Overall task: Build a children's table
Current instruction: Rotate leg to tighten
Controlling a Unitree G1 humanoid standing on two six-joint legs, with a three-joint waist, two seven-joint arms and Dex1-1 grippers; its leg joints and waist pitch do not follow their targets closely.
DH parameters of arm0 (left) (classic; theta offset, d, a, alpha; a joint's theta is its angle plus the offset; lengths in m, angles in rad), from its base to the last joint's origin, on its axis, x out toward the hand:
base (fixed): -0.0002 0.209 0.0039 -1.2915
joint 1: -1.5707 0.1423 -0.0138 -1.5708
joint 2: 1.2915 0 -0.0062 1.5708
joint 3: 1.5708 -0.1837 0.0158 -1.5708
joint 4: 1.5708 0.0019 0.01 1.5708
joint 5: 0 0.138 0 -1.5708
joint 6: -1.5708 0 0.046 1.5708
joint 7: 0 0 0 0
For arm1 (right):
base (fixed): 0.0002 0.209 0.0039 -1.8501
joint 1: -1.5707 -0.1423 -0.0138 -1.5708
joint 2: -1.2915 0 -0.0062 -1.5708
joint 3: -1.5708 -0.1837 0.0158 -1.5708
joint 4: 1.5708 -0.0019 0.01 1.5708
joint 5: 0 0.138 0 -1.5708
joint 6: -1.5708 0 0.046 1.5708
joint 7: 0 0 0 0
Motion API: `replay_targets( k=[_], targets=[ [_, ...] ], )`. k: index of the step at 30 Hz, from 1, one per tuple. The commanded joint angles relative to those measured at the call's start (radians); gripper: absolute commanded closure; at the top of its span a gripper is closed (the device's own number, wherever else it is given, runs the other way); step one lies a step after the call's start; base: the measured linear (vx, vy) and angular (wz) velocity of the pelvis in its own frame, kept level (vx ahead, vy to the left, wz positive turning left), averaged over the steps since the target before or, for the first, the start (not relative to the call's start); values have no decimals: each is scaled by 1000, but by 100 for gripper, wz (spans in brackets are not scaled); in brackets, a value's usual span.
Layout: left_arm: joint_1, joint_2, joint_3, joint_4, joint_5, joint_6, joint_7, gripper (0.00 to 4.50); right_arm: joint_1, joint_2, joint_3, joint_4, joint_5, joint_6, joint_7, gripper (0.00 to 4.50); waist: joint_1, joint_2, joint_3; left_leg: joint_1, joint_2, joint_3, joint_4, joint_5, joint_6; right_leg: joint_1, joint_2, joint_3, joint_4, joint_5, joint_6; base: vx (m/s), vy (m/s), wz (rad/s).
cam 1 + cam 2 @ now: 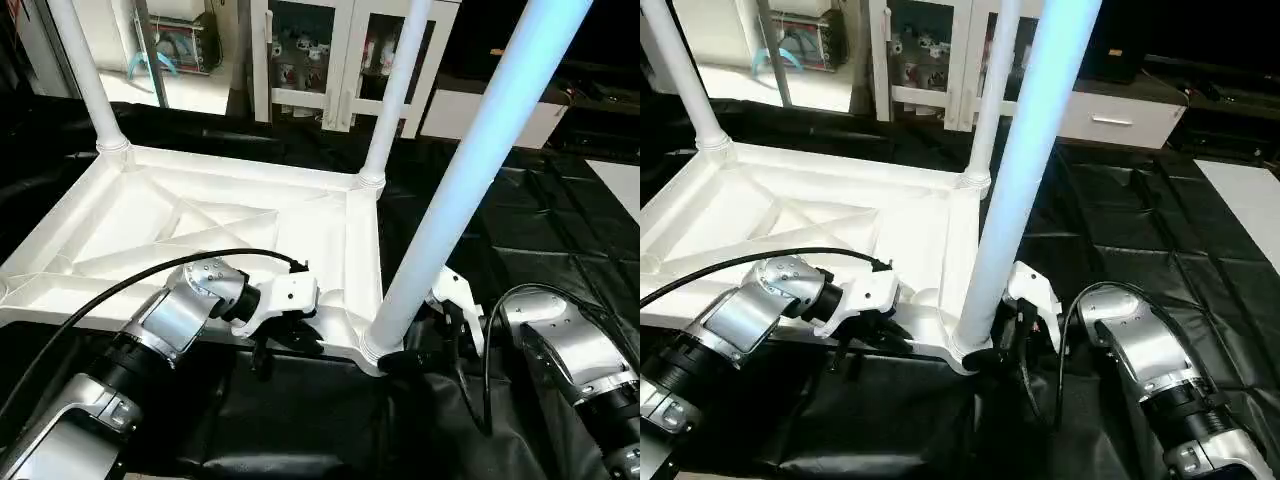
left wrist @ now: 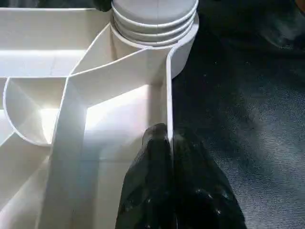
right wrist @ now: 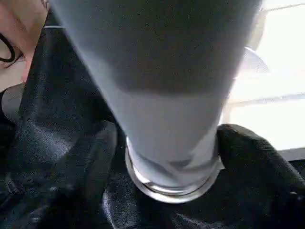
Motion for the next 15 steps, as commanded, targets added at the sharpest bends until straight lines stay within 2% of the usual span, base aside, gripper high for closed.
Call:
replay_targets(
  k=[1,3,7,11,15],
  targets=[
    [22,-5,-62,14,35,13,-17,450,-12,-7,22,-6,4,6,37,126,-1,-1,-50,14,66,-25,-74,-184,29,39,-66,47,-56,-161,-240,0,0,0],
    [23,-4,-62,13,35,14,-18,450,-12,-8,25,-6,3,8,41,161,1,2,-50,14,66,-26,-74,-179,29,39,-66,47,-54,-157,-240,0,0,0],
    [23,-3,-62,13,37,19,-16,450,-11,-14,35,-1,-4,12,63,193,3,0,-50,14,66,-25,-73,-179,32,39,-67,47,-54,-159,-241,0,0,0],
    [26,0,-64,12,40,24,-18,450,-6,-13,40,-2,-6,14,71,205,5,1,-51,14,66,-25,-72,-169,33,39,-67,47,-52,-151,-242,0,0,0],
    [25,-15,-49,24,50,52,30,450,-7,22,27,40,-40,-11,-19,212,5,0,-49,14,65,-26,-73,-184,27,39,-68,47,-56,-176,-237,0,0,0]
  ],
)
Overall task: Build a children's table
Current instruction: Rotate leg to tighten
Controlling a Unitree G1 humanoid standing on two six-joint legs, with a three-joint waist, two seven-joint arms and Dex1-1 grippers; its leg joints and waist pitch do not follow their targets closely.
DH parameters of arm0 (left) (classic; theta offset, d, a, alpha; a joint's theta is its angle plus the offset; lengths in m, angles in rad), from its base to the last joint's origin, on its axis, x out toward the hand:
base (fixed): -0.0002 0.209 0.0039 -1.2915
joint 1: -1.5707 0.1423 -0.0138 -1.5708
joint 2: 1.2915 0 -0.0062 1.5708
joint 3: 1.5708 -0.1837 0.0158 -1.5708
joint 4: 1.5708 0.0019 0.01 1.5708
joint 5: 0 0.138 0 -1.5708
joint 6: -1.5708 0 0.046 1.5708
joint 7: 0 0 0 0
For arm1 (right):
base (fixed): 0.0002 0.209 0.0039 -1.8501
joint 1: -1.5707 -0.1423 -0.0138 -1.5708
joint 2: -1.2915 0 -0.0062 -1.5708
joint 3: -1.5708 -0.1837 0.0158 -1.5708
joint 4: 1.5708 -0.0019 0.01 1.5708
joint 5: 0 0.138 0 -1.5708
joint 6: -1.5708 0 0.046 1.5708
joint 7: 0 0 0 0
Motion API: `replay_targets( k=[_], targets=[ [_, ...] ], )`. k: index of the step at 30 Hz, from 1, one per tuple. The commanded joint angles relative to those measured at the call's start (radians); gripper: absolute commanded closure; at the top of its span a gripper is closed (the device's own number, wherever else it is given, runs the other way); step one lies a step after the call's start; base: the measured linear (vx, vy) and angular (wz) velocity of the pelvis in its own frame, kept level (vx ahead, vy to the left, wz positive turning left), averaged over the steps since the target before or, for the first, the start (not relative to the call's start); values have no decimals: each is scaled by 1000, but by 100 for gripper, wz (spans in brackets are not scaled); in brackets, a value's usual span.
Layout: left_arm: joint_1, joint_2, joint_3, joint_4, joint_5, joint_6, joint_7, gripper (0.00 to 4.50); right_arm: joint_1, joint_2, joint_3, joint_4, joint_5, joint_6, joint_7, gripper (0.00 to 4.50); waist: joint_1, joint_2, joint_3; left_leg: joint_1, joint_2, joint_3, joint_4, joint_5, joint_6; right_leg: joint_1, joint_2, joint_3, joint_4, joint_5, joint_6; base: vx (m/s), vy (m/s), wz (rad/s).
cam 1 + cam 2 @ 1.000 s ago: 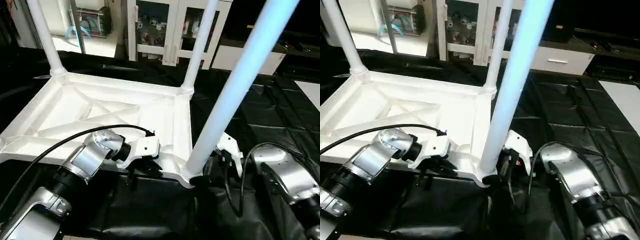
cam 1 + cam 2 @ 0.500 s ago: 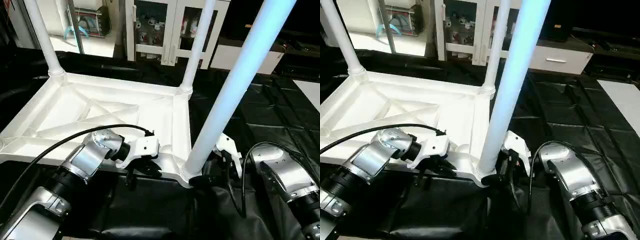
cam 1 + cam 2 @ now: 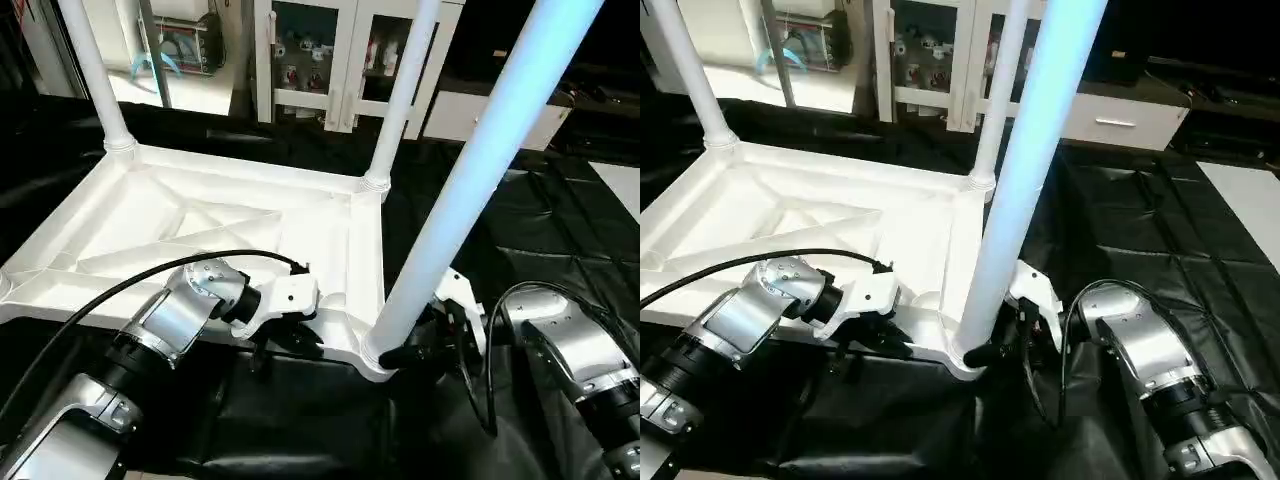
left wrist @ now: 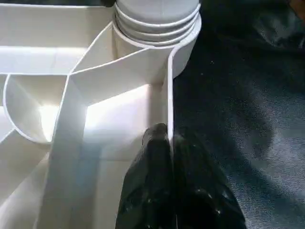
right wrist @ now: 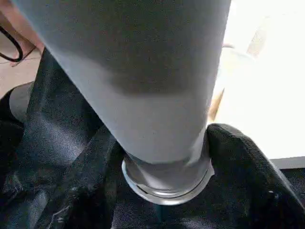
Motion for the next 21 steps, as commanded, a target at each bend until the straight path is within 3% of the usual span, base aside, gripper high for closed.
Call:
replay_targets(
  k=[1,2,3,4,5,6,7,8,9,10,11,12,14,15,20,21],
  targets=[
    [23,-16,-46,31,50,27,39,450,1,21,25,33,-41,-8,-45,212,-3,2,-46,12,66,-26,-75,-195,23,36,-68,47,-59,-192,-235,0,0,0],
    [18,-32,-32,45,50,44,73,450,-4,40,16,62,-61,-14,-103,215,-4,3,-44,12,65,-27,-77,-210,18,35,-68,47,-62,-213,-231,0,0,0],
    [-1,-73,4,84,55,84,167,450,-17,81,-6,129,-103,-10,-240,215,-11,4,-35,14,64,-30,-85,-296,-12,28,-67,45,-77,-347,-199,0,0,0],
    [-13,-95,23,108,60,102,223,450,-25,105,-24,163,-112,4,-309,217,-16,4,-31,18,62,-32,-85,-339,-25,25,-68,44,-85,-422,-180,0,0,0],
    [-28,-123,48,138,62,121,290,450,-32,135,-47,199,-120,16,-393,220,-24,4,-29,32,59,-40,-84,-418,-51,18,-71,39,-98,-554,-142,-60,2,-3],
    [-39,-144,67,159,62,133,339,450,-38,158,-66,223,-124,27,-459,228,-36,4,-24,36,54,-51,-82,-485,-68,14,-70,25,-115,-673,-88,-83,15,-9],
    [-45,-156,78,171,61,141,366,450,-40,170,-77,236,-127,31,-495,228,-37,7,-28,40,53,-58,-81,-507,-71,16,-74,17,-122,-705,-65,-83,15,-9],
    [-59,-183,101,193,57,175,421,450,-46,200,-104,262,-129,46,-583,233,-46,5,-29,33,54,-64,-83,-517,-72,22,-75,13,-123,-710,-49,-73,37,-19],
    [-82,-221,134,230,56,216,513,450,-55,242,-144,300,-135,62,-721,233,-63,14,-31,16,59,-77,-96,-526,-78,39,-74,4,-122,-654,-45,-46,52,-22],
    [-82,-221,134,230,56,216,513,450,-55,242,-144,300,-135,62,-721,240,-69,16,-33,15,58,-82,-98,-537,-80,40,-73,-1,-123,-631,-48,-46,52,-22],
    [-98,-246,149,258,58,224,569,450,-63,275,-175,327,-135,64,-821,241,-76,21,-35,21,60,-87,-99,-573,-82,41,-72,-8,-126,-582,-63,0,0,0],
    [-119,-282,166,297,56,221,634,450,-74,331,-230,356,-126,63,-975,241,-80,24,-34,27,58,-85,-97,-585,-80,33,-74,-9,-132,-551,-77,0,0,0],
    [-128,-301,172,316,54,212,661,450,-77,360,-249,364,-117,67,-1023,243,-83,21,-32,30,57,-85,-97,-595,-78,32,-75,-13,-138,-552,-79,0,0,0],
    [-145,-339,178,351,60,190,704,450,-87,420,-264,389,-114,60,-1096,244,-84,22,-31,31,56,-84,-96,-600,-73,32,-75,-16,-140,-556,-73,0,0,0],
    [-177,-380,167,409,84,155,747,450,-121,486,-225,422,-143,11,-1126,246,-93,25,-16,53,53,-83,-97,-681,-67,14,-69,-36,-168,-627,-35,0,0,0],
    [-180,-376,163,415,85,149,745,450,-125,487,-223,414,-141,-8,-1119,246,-96,36,-18,51,58,-90,-108,-723,-73,31,-67,-47,-162,-597,-26,0,0,0]
  ],
)
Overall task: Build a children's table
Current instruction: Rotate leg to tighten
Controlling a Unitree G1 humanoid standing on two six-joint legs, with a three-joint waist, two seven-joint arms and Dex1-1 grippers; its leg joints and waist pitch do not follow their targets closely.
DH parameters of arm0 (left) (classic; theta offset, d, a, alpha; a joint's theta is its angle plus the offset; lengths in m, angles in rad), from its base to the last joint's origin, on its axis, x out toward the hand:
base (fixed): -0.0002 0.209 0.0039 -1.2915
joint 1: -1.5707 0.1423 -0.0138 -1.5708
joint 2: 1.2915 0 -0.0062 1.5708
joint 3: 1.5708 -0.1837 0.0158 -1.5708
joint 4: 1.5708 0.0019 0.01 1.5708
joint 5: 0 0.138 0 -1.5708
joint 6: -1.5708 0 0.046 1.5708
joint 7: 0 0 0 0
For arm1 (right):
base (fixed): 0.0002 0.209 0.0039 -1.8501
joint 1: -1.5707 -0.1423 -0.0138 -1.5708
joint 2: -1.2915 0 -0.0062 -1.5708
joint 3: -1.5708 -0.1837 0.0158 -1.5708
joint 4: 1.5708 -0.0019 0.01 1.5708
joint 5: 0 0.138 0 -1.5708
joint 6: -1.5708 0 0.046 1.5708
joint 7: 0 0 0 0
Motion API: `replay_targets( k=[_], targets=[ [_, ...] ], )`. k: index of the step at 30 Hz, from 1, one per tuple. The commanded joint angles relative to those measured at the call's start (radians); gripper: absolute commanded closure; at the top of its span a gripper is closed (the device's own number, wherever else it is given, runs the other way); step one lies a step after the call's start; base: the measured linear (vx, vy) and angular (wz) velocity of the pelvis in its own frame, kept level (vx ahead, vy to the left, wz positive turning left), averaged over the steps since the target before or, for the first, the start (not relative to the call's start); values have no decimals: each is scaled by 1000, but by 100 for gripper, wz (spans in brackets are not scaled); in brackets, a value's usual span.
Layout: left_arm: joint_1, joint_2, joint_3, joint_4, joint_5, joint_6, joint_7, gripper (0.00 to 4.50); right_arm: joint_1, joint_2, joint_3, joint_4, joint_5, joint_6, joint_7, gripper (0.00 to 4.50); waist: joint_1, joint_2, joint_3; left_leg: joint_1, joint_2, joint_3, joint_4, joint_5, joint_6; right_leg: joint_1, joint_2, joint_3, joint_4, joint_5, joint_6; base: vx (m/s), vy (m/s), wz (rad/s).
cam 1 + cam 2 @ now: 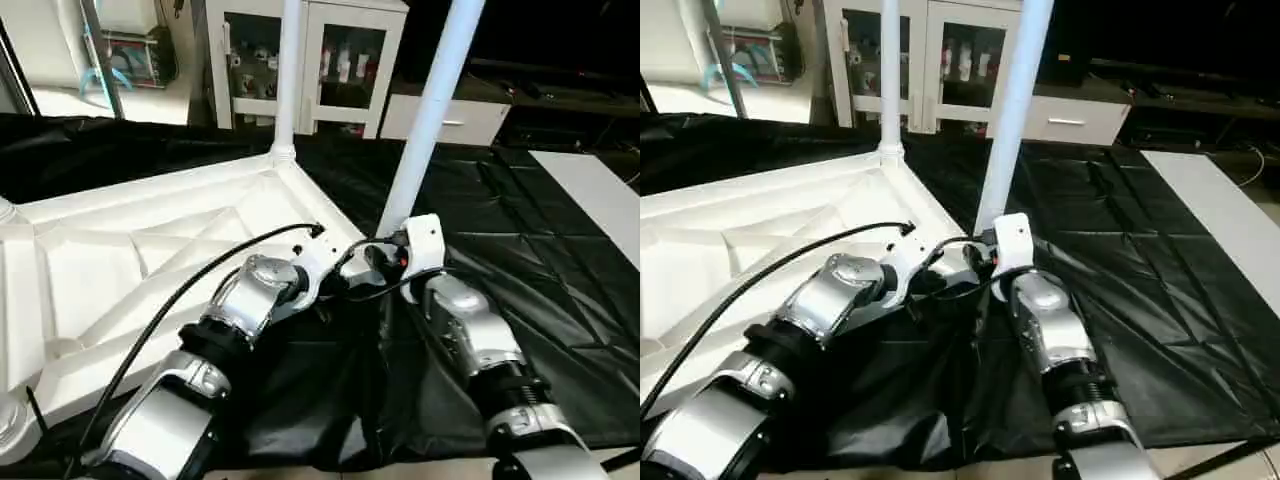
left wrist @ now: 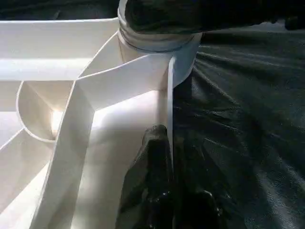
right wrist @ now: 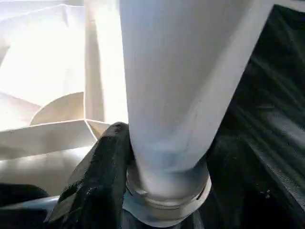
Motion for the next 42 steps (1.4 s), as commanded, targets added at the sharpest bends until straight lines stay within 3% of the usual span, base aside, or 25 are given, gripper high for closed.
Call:
replay_targets(
  k=[1,2,3,4,5,6,8,11,12,14,16,18,19,21,24,25,27,28,30,33,38,42],
  targets=[
    [-19,-7,0,24,12,-15,45,450,26,7,16,43,-8,12,7,246,-19,17,-31,31,64,-49,-116,-737,-74,1,-59,7,-82,-563,-39,0,0,0],
    [-17,5,-6,25,16,-21,37,450,26,-1,15,30,-5,0,18,246,-18,15,-32,25,67,-50,-123,-751,-76,9,-62,8,-74,-529,-46,0,0,0],
    [-15,11,-10,26,20,-23,31,450,27,-9,20,23,-11,-5,22,246,-16,15,-31,25,67,-49,-124,-753,-77,7,-64,11,-71,-526,-49,0,0,0],
    [-14,17,-12,35,24,-33,28,450,32,-17,18,7,2,-16,62,246,-16,6,-29,37,59,-41,-114,-740,-73,-9,-70,12,-86,-564,-51,0,0,0],
    [-14,20,-12,41,25,-40,27,450,35,-21,14,-3,13,-23,91,246,-15,5,-29,41,55,-40,-107,-725,-67,-13,-74,9,-92,-592,-46,0,0,0],
    [-12,28,-15,44,29,-49,21,450,47,-33,11,-32,27,-29,132,246,-7,0,-31,36,52,-37,-99,-651,-44,-8,-87,13,-102,-641,-29,0,0,0],
    [-11,33,-16,48,31,-55,17,450,54,-41,10,-52,34,-34,157,193,2,-1,-33,25,54,-37,-102,-587,-32,-4,-94,23,-98,-641,-30,0,0,0],
    [2,60,-23,61,39,-81,-21,450,103,-121,23,-167,75,-14,312,174,16,-3,-40,11,61,-34,-109,-518,-26,3,-92,41,-79,-548,-52,0,0,0],
    [3,62,-23,61,40,-81,-23,450,106,-125,24,-173,77,-11,319,160,18,-7,-42,-7,63,-33,-114,-456,-14,10,-90,51,-63,-476,-70,0,0,0],
    [15,83,-39,58,44,-95,-60,450,134,-189,32,-241,118,30,429,145,19,-5,-47,-22,67,-28,-114,-379,5,17,-86,57,-43,-371,-112,0,0,0],
    [22,96,-50,53,46,-106,-89,450,147,-232,42,-267,120,32,483,128,24,-13,-48,-19,64,-17,-105,-332,16,10,-86,64,-39,-331,-141,0,0,0],
    [28,106,-61,48,46,-117,-118,450,154,-260,47,-279,119,31,516,101,29,-17,-47,-11,62,-7,-97,-314,34,2,-88,71,-42,-399,-152,0,0,0],
    [43,130,-88,25,49,-134,-187,450,165,-317,55,-301,125,38,596,96,32,-11,-47,-10,63,-7,-97,-310,34,1,-88,72,-44,-411,-154,0,0,0],
    [61,153,-111,-6,45,-135,-255,450,174,-363,61,-319,129,43,661,87,39,-16,-50,-12,66,-5,-94,-289,43,1,-87,77,-38,-396,-157,26,-22,3],
    [90,199,-153,-62,34,-191,-378,450,184,-416,65,-342,139,50,739,54,51,-12,-56,-9,69,2,-88,-225,52,0,-81,78,-22,-275,-200,61,-41,7],
    [101,216,-167,-85,27,-207,-424,450,189,-435,67,-355,147,56,768,54,49,-15,-54,-14,66,5,-86,-208,57,0,-76,80,-12,-236,-217,70,-39,7],
    [114,237,-182,-112,17,-237,-479,450,196,-456,73,-370,156,59,807,30,56,-14,-65,-15,67,3,-79,-140,73,11,-77,78,7,-132,-242,75,-24,1],
    [119,246,-188,-123,15,-236,-498,450,199,-469,79,-378,160,60,832,30,57,-15,-67,-12,65,9,-72,-68,98,9,-72,79,22,-18,-269,82,-18,0],
    [127,270,-205,-146,16,-251,-538,450,207,-506,100,-398,166,62,899,6,69,-14,-65,-11,63,13,-67,-27,137,9,-71,79,30,47,-300,33,-3,1],
    [132,285,-213,-164,15,-262,-567,450,207,-526,112,-404,164,61,934,3,75,-13,-62,-10,67,11,-71,-62,135,11,-72,78,25,-19,-292,0,0,0],
    [153,315,-223,-245,-2,-256,-652,450,190,-557,153,-397,144,58,1018,3,71,-13,-54,-8,71,6,-85,-213,45,9,-77,79,-2,-258,-227,0,0,0],
    [164,329,-236,-293,-11,-240,-700,450,160,-536,208,-373,98,24,1032,3,71,-16,-58,-5,70,9,-81,-177,37,5,-73,81,8,-196,-236,0,0,0]
  ],
)
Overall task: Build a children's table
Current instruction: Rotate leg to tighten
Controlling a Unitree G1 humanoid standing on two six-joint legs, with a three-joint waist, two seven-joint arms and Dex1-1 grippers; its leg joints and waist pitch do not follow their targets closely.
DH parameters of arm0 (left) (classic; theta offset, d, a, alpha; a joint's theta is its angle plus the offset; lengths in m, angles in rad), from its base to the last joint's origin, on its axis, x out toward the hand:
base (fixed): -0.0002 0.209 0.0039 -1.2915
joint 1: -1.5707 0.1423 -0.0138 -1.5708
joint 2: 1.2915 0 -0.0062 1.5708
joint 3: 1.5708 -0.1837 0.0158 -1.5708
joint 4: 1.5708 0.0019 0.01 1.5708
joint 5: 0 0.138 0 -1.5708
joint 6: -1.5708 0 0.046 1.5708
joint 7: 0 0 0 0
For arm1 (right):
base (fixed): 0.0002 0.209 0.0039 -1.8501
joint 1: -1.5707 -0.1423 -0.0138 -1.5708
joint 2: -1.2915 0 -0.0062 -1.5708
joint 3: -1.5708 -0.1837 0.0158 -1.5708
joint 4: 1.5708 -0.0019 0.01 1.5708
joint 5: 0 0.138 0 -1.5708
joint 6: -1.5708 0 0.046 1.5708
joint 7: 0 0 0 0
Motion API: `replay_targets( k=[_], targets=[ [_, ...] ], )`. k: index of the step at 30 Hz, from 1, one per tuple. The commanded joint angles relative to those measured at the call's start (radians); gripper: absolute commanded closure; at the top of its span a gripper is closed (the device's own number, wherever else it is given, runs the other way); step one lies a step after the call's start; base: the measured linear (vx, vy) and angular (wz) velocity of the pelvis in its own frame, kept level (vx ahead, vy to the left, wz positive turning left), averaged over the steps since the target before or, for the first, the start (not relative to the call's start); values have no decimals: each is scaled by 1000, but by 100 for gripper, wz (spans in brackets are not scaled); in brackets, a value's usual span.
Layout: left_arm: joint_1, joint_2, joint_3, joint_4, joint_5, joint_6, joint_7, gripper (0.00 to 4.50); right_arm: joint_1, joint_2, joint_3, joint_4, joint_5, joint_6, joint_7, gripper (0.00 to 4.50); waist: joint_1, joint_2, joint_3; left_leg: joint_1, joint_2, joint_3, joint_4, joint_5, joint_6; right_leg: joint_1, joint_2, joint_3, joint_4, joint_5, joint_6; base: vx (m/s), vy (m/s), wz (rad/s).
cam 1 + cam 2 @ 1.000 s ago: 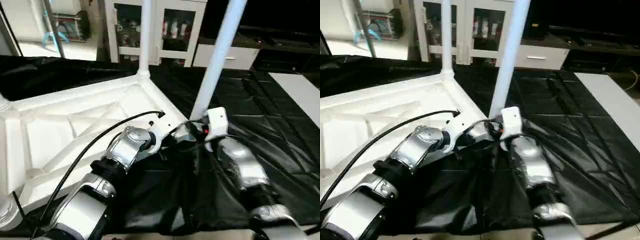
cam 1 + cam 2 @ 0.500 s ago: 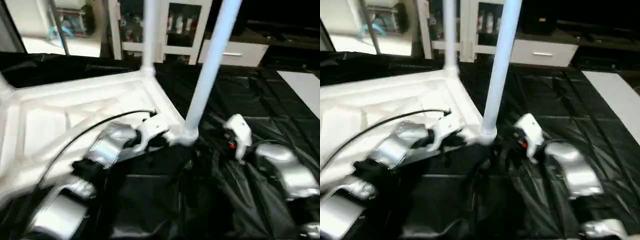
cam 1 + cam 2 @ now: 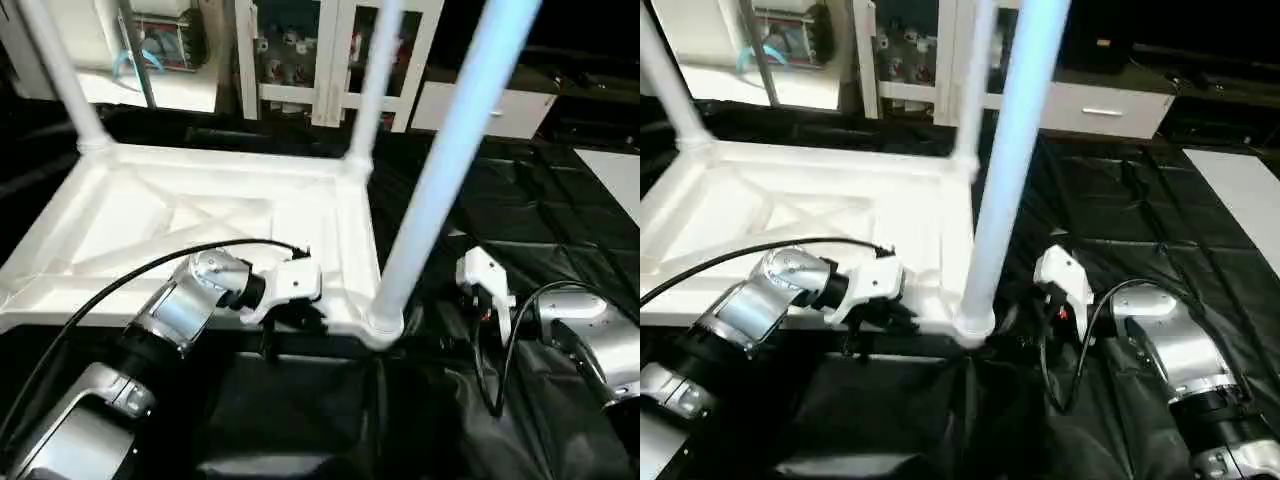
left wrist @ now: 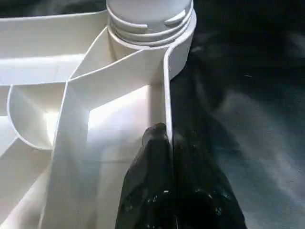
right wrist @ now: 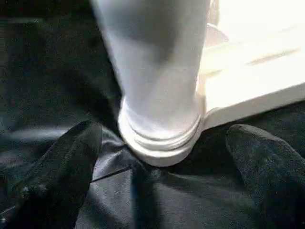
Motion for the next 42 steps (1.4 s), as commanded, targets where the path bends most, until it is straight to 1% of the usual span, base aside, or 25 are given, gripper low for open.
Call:
replay_targets(
  k=[1,4,7,8,9,10,11,12,13,14,15,17,18,19,20,21,23,24,26,27,29,37,40,41,42],
  targets=[
    [41,1,-93,10,26,20,-58,450,-31,7,29,17,-31,-31,5,3,-1,-6,-53,6,67,-17,-70,-163,46,43,-62,58,-55,-193,-222,0,0,0],
    [42,2,-94,9,26,20,-59,450,-35,10,33,21,-35,-38,3,3,1,-5,-54,6,67,-17,-69,-154,48,44,-60,58,-51,-171,-230,0,0,0],
    [43,-1,-91,-2,33,29,-61,450,-46,29,45,37,-30,-48,23,3,2,-9,-54,4,67,-18,-69,-171,44,45,-62,58,-53,-196,-223,0,0,0],
    [43,-1,-91,-2,33,29,-61,450,-46,29,45,37,-30,-48,23,3,2,-8,-54,3,67,-20,-69,-180,41,46,-63,58,-54,-208,-217,0,0,0],
    [44,-1,-89,-7,34,33,-62,450,-50,35,46,42,-24,-43,37,18,1,-9,-53,3,67,-19,-70,-188,39,45,-63,58,-55,-215,-215,0,0,0],
    [44,-1,-89,-7,34,33,-62,450,-50,35,46,42,-24,-43,37,18,1,-9,-54,4,68,-20,-70,-192,36,45,-63,58,-55,-219,-212,0,0,0],
    [44,0,-88,-11,35,37,-62,450,-54,39,49,50,-19,-41,50,28,0,-12,-55,4,68,-20,-70,-194,36,44,-62,57,-55,-219,-211,0,0,0],
    [44,0,-88,-11,35,37,-62,450,-54,39,49,50,-19,-41,50,28,1,-12,-56,4,68,-21,-70,-189,37,45,-62,58,-53,-212,-212,0,0,0],
    [44,0,-88,-13,35,39,-62,450,-56,39,50,53,-18,-41,55,38,1,-11,-55,4,67,-20,-69,-185,36,45,-62,58,-53,-207,-212,0,0,0],
    [45,3,-88,-16,33,42,-62,450,-62,41,55,64,-16,-43,71,60,1,-12,-56,3,67,-20,-69,-182,37,46,-61,57,-52,-202,-212,0,0,0],
    [46,5,-88,-15,33,42,-61,450,-66,44,57,72,-12,-43,81,60,1,-10,-57,3,66,-21,-68,-182,38,46,-61,57,-51,-199,-215,0,0,0],
    [47,7,-88,-15,33,43,-61,450,-70,48,58,80,-7,-44,90,72,0,-12,-58,2,66,-20,-67,-171,40,47,-61,57,-49,-182,-221,0,0,0],
    [47,7,-88,-15,33,43,-61,450,-70,48,58,80,-7,-44,90,91,0,-12,-58,3,66,-20,-67,-164,42,46,-60,57,-48,-169,-224,0,0,0],
    [49,8,-88,-16,34,43,-60,450,-73,52,59,86,-5,-44,96,91,0,-13,-59,3,66,-19,-66,-161,44,46,-60,57,-48,-164,-225,0,0,0],
    [49,8,-88,-17,35,46,-59,450,-75,56,62,92,-6,-44,105,109,0,-13,-59,3,66,-19,-66,-158,47,47,-61,57,-47,-161,-229,0,0,0],
    [49,7,-87,-17,36,47,-58,450,-77,58,65,97,-9,-43,110,116,0,-14,-58,2,66,-19,-66,-162,47,48,-61,57,-48,-171,-229,0,0,0],
    [49,7,-87,-16,36,48,-57,450,-78,59,68,102,-10,-43,116,125,0,-13,-58,3,66,-20,-66,-165,43,47,-61,56,-49,-180,-228,0,0,0],
    [49,8,-86,-16,37,51,-56,450,-81,63,69,109,-12,-44,123,146,1,-12,-59,3,66,-19,-66,-166,42,47,-61,57,-49,-180,-228,0,0,0],
    [51,11,-88,-17,39,52,-57,450,-85,66,68,116,-12,-46,127,160,0,-12,-59,4,66,-19,-66,-162,42,47,-60,57,-47,-171,-229,0,0,0],
    [52,12,-88,-17,40,52,-57,450,-86,68,68,118,-13,-46,130,160,0,-12,-60,4,66,-19,-65,-157,43,47,-60,56,-46,-160,-233,0,0,0],
    [52,13,-89,-17,40,52,-58,450,-88,71,68,121,-13,-46,136,180,1,-10,-60,4,66,-19,-65,-159,43,48,-60,56,-46,-156,-235,0,0,0],
    [54,22,-88,-21,42,55,-62,450,-77,75,68,118,-10,-43,147,191,0,-10,-61,4,66,-19,-65,-162,39,48,-59,56,-45,-155,-236,0,0,0],
    [51,15,-80,-8,44,61,-41,450,-73,91,45,129,-15,-35,90,191,-1,-10,-61,4,65,-19,-65,-159,39,48,-58,56,-44,-147,-239,0,0,0],
    [48,7,-71,4,46,71,-19,450,-76,104,34,147,-27,-30,41,192,-4,-12,-59,3,65,-19,-66,-169,36,47,-58,56,-46,-164,-236,0,0,0],
    [46,2,-66,12,48,77,-5,450,-78,112,27,160,-36,-27,8,192,-5,-9,-56,3,64,-20,-69,-198,25,45,-60,56,-53,-216,-225,0,0,0]
  ],
)
